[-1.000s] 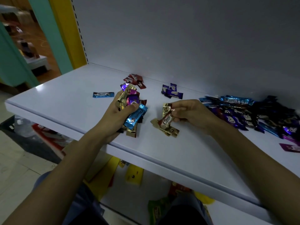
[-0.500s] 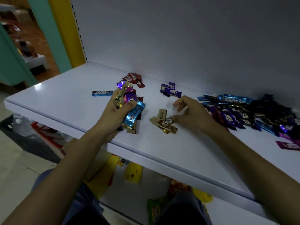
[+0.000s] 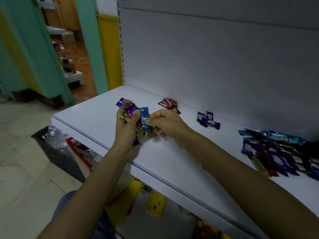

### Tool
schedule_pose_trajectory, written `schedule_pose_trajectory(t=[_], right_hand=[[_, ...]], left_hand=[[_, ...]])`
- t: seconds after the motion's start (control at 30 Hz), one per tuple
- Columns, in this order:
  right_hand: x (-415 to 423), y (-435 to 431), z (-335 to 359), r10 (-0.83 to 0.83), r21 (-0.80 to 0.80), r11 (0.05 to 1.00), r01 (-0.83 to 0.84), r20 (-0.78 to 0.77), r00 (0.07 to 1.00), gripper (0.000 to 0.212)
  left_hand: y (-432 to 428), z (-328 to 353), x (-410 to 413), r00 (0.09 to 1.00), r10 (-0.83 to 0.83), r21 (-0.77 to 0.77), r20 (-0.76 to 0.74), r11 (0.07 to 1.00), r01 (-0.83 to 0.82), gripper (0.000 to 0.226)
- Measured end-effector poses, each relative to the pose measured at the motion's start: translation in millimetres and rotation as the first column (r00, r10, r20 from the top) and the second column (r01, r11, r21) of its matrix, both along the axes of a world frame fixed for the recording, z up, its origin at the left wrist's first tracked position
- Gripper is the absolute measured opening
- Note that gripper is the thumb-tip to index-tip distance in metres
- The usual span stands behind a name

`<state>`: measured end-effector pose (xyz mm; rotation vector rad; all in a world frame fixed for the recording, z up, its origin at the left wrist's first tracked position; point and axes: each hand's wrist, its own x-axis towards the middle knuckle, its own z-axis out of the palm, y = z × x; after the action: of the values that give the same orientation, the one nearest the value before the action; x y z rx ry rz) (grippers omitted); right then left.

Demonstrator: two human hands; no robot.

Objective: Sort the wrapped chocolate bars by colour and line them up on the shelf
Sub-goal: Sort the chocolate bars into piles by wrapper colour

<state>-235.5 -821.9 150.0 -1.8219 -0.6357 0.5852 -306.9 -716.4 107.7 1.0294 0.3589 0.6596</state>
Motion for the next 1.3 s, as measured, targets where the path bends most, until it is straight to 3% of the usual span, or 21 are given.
schedule_pose_trajectory(t=[0.1,0.17,0.27,0.37,0.53,0.7,0.77,0.83,0.9,0.97,1.03,1.17,1.3], right_hand=[[11,26,0,-0.047,0.105,0.992,0.063,-0.143,0.989,0.006],[25,37,-5,-0.116,0.120,0.984,0.133,-0.141,0.983,0.007],[45,46,-24,-0.123,0.016,0.992,0.122,0.134,0.983,0.018],[57,58,-41,0.058,-0.236,0.971,0.045,0.411,0.910,0.014],[56,102,-45,0.093,-0.208,0.978,0.013,0.490,0.867,0.004],[50,139,-48,0.102,-0.247,0.968,0.044,0.547,0.831,0.017],[46,139,-41,0.041,-0.167,0.984,0.056,0.525,0.850,0.016],[36,126,-27,-0.038,-0.015,0.999,0.047,0.390,0.920,0.031],[26,111,-16,0.074,0.034,0.996,-0.083,0.223,0.972,0.038],[23,101,-12,0.223,0.006,0.974,-0.227,0.164,0.961,0.032],[25,97,-11,0.271,0.034,0.960,-0.276,0.108,0.956,0.024],[30,92,-11,0.297,0.053,0.953,-0.298,0.031,0.954,0.026],[27,83,-13,0.209,0.138,0.970,-0.202,-0.033,0.977,0.020]], left_hand=[[31,1,-3,0.993,0.111,-0.004,-0.045,0.994,-0.112,0.039],[44,0,-6,0.989,0.141,-0.032,-0.051,0.989,-0.143,0.038],[57,-6,-12,0.990,0.141,-0.063,-0.026,0.988,-0.142,0.041],[61,-11,-14,0.990,0.138,-0.119,0.038,0.984,-0.132,0.037],[62,-14,-10,0.988,0.129,-0.175,0.084,0.978,-0.113,0.042],[62,-11,-8,0.991,0.104,-0.230,0.089,0.970,-0.081,0.041],[62,-12,-8,0.992,0.096,-0.201,0.082,0.976,-0.078,0.042],[61,-13,-8,0.993,0.095,-0.169,0.076,0.982,-0.081,0.042],[61,-14,-7,0.993,0.088,-0.148,0.081,0.986,-0.075,0.043],[61,-15,-7,0.994,0.074,-0.126,0.083,0.990,-0.063,0.045],[61,-16,-8,0.995,0.058,-0.098,0.080,0.994,-0.050,0.046],[59,-14,-11,0.997,0.046,-0.055,0.056,0.998,-0.043,0.040],[54,-10,-8,0.999,0.043,0.121,-0.022,0.992,-0.040,0.039]])
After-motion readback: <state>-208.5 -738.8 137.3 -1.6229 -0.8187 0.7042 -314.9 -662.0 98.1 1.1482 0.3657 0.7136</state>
